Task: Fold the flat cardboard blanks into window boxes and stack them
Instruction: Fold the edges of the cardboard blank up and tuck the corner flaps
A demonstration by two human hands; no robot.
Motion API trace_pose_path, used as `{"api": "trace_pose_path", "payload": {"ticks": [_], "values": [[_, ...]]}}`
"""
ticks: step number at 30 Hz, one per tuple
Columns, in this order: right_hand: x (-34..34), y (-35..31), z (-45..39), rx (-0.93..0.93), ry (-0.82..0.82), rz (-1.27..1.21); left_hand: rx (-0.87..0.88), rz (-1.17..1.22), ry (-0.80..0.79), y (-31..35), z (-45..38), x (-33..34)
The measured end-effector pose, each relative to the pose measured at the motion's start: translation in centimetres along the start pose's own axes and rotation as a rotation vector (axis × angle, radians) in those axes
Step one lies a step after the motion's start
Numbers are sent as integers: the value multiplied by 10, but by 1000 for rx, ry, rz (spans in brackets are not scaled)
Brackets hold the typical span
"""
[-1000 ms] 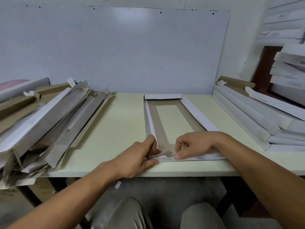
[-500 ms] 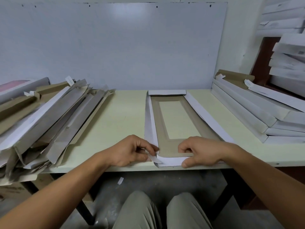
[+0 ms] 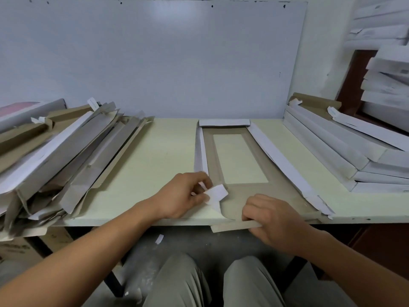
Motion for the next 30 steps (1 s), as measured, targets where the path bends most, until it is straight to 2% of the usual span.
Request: {"api": "trace_pose_path", "payload": {"ticks": [3,8,13,15,18,20,22,24,25,27,29,30], "values": [[0,2,-3,-23,22,1,-23,-234,155,16,-4,6],[1,1,-6,-28,-3,9,-51,-285,251,24,-12,11],[1,17,-19,190,-130,-84,104,-460,126,38,-6,23],[0,24,-25,264,-153,-96,215,-457,71,44,-3,23],[-3,34,-29,349,-213,-92,290,-417,-27,46,2,19],[-9,38,-25,346,-311,-237,328,-456,-49,42,5,20],[-26,48,-15,360,-343,-417,339,-466,26,37,7,22],[-51,77,5,527,-203,-383,342,-444,79,34,9,24],[-63,96,20,645,-167,-271,346,-442,88,34,9,24],[-75,123,52,912,-257,-145,361,-449,96,34,9,25],[-67,128,72,1119,-334,-389,381,-441,107,35,10,25],[-61,128,77,1147,-329,-507,367,-440,102,36,11,26]]}}
Point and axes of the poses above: each hand's wrist, its own z-axis away from the middle knuckle, its own x-axis out of the palm, y = z × x, the point moved 3 cm from there along -z, towards the middle knuckle, and after that the axes turned 11 degrees about -x, right-handed, at the moved point
